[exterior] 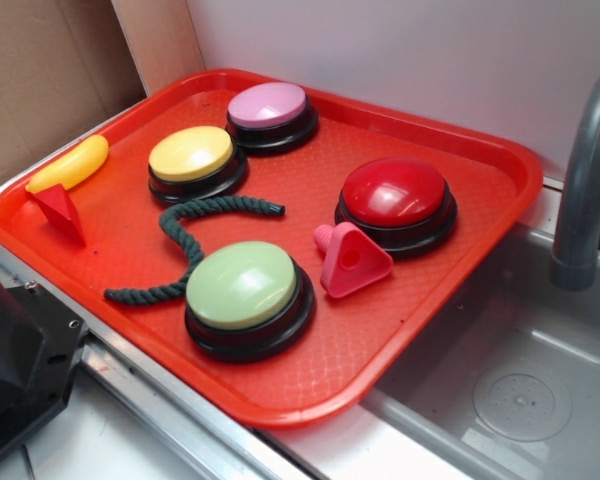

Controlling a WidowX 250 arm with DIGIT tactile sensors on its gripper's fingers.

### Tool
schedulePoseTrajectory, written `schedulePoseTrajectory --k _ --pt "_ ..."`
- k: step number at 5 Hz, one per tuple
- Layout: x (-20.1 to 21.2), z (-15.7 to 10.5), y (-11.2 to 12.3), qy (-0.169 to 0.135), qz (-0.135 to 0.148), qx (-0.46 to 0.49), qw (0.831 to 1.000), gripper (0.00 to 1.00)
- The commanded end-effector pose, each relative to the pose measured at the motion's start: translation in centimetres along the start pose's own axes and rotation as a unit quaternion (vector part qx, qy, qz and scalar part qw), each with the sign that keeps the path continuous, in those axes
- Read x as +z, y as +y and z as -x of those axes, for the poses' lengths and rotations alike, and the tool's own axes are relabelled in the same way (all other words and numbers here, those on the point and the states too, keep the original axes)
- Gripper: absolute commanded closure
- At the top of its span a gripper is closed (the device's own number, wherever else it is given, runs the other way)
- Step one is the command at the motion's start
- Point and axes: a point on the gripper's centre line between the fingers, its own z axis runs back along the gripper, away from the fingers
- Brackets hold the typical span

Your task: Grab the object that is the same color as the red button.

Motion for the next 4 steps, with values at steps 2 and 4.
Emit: schedulePoseTrajectory --k 2,4 --pt "-0.7 -0.3 1.0 -0.013 0.016 0.065 0.998 0.00" --pt "-3.8 -0.7 4.0 -0.032 0.042 0.183 0.982 0.00"
